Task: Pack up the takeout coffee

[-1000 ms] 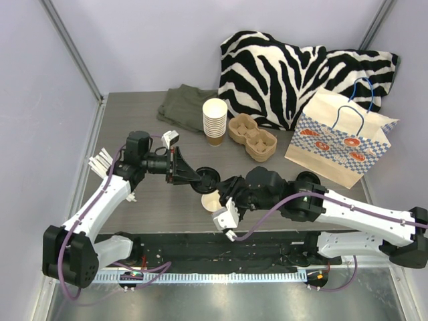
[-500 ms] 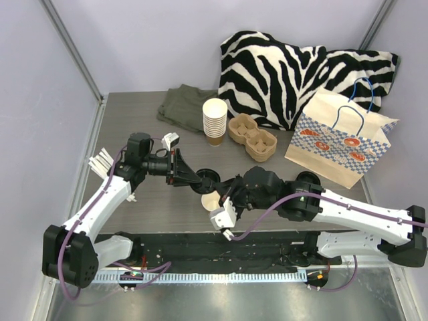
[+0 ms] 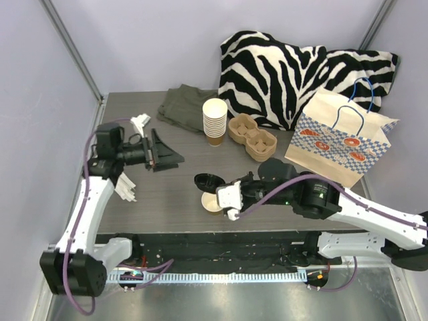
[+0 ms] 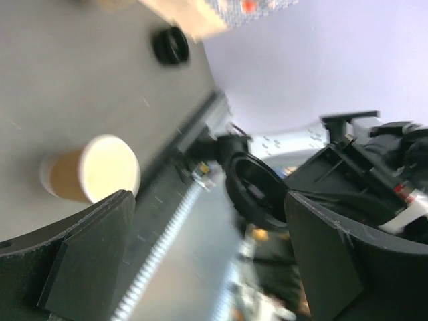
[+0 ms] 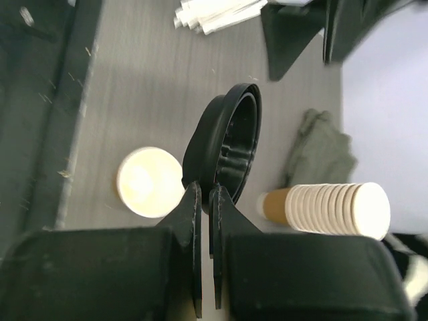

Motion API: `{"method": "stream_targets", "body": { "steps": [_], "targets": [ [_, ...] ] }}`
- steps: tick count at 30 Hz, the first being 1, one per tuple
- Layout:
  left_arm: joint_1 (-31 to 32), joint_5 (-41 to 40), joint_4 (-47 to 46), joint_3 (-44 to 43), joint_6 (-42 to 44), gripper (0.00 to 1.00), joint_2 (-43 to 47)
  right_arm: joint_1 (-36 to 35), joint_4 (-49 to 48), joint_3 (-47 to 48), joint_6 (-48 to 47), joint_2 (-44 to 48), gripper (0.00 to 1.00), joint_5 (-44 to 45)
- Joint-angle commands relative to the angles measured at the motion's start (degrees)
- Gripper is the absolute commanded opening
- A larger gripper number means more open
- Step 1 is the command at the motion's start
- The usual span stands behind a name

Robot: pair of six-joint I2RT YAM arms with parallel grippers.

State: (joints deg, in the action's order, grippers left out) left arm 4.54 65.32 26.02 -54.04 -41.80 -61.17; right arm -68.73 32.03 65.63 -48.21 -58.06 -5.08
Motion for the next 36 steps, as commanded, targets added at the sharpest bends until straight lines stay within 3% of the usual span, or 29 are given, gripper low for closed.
{"method": "stream_targets", "body": {
  "steps": [1, 4, 9, 14, 19, 24, 36],
  "targets": [
    [-3.83, -0.54, 1.57, -4.14, 14.52, 1.00, 8.24, 4.20, 0.66, 3.90, 23.19, 1.90, 0.01, -8.52],
    [-3.83, -1.25, 1.66, -2.57, 22.19, 1.00, 14.48, 10.62, -1.25, 2.76, 30.60, 1.73, 0.01, -17.57],
    [-3.74, 4.38, 4.47, 2.09, 30.01, 0.99, 17.83, 22.12, -5.48, 3.63, 48.01, -4.93, 0.01, -33.92],
    [-3.13, 1.83, 0.27, 6.75, 33.10, 0.98, 21.53, 24.96, -8.47, 4.25, 56.54, -9.61, 0.01, -49.31],
    [2.13, 1.39, -1.94, 7.64, 32.22, 0.99, 20.48, 25.57, -14.08, 1.44, 63.84, -10.40, 0.01, -54.68],
    [13.56, -6.33, -3.07, 8.78, 30.56, 0.95, 18.72, 25.66, -19.81, -1.90, 70.53, -10.75, 0.01, -58.81],
    [18.58, -4.15, -14.67, 12.02, 15.02, 0.58, 14.06, 28.65, -19.38, -3.84, 71.06, -12.16, 0.01, -60.31]
  ]
}}
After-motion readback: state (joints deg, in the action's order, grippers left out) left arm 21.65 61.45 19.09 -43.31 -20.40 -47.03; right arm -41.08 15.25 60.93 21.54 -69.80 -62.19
